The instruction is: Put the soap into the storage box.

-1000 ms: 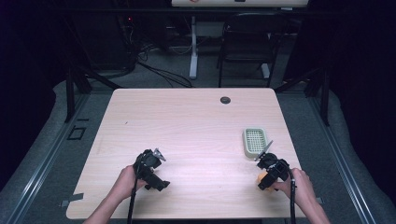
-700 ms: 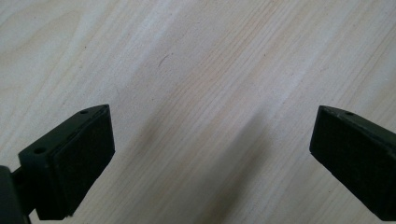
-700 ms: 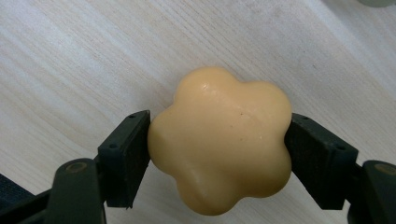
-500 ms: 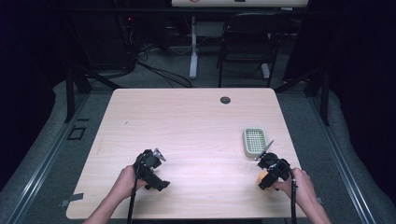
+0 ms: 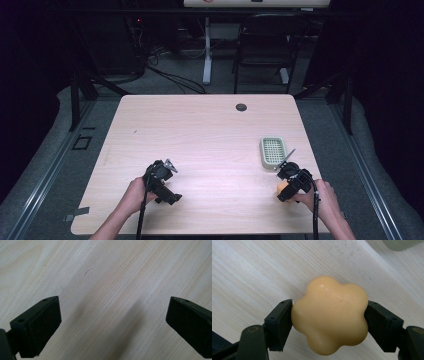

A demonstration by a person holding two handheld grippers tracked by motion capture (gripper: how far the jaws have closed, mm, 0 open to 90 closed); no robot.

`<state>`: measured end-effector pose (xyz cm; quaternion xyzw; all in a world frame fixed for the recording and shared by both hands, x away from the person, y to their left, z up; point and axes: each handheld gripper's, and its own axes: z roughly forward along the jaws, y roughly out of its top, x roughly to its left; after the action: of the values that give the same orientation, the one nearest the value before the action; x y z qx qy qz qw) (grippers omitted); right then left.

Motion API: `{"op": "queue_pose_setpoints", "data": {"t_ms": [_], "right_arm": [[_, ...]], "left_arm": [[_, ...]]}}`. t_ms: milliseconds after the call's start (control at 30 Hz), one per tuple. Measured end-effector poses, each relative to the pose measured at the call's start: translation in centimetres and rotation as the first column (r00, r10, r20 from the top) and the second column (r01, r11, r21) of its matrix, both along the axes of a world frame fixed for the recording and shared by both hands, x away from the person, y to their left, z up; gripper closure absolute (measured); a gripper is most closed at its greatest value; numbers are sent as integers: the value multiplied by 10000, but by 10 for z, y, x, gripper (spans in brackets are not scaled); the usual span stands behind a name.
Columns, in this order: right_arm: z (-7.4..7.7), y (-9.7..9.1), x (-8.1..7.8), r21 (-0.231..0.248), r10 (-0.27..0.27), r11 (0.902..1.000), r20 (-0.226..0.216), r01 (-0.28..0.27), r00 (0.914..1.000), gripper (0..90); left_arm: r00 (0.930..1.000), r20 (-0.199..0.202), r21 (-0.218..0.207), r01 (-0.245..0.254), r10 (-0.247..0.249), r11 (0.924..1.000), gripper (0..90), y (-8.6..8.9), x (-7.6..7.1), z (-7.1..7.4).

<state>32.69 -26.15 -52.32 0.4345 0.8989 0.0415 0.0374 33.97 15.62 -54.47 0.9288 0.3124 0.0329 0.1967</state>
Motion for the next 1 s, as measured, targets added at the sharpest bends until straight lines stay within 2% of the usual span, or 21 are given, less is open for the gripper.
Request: {"op": "queue_pose_setpoints", "data": {"t_ms": [33,67,100,133,167,200,233,467,500,533,633,667,733,767,800,1000], "right_arm": [[1,0,0,-40,26,10000,-10,-26,10000,264],[1,0,-1,-40,-107,9999,175,108,9998,264],[1,-1,0,91,-54,9999,107,53,9999,264],[2,-1,0,32,-32,10000,164,32,9999,264],[1,-1,-1,168,-143,9998,273,138,9995,264],[5,-2,2,-237,166,9996,-27,-166,9999,264],[3,-2,0,52,-41,10000,204,40,9998,264],[4,-2,0,57,-104,9999,263,103,9996,264],[3,-2,-1,207,-245,9995,398,236,9989,264],[5,-3,0,45,-80,10000,309,79,9995,264],[7,-4,1,-43,-57,10000,205,58,9998,264],[6,-4,0,146,-190,9997,300,186,9994,264],[7,-5,0,145,-211,9997,441,205,9988,264],[10,-6,2,-137,-16,9999,291,20,9996,264],[9,-6,1,86,-171,9998,420,167,9990,264],[11,-6,2,84,-255,9997,552,251,9982,264]], "left_arm": [[10000,1,-2,1,-1,10000,0,0,0,0],[10000,1,-9,-1,1,10000,0,0,0,0],[10000,-2,-6,-3,3,10000,0,0,0,0],[10000,-7,-8,1,-1,10000,0,0,0,0],[10000,-7,-4,10,-10,10000,0,0,0,0],[10000,-8,-6,9,-9,10000,0,0,0,0],[10000,-5,-8,10,-10,10000,0,0,0,0],[10000,-4,-8,7,-7,10000,0,0,0,0],[10000,-1,-14,6,-6,10000,0,0,0,0],[10000,-6,-17,8,-8,10000,0,0,0,0],[10000,-6,-20,0,0,10000,0,0,0,0],[10000,-3,-20,0,0,10000,0,0,0,0],[10000,-2,-17,-5,5,10000,0,0,0,0],[10000,0,-12,-10,10,10000,0,0,0,0],[10000,0,-17,-15,15,10000,0,0,0,0],[10000,-1,-8,-37,37,10000,0,0,0,0]]}}
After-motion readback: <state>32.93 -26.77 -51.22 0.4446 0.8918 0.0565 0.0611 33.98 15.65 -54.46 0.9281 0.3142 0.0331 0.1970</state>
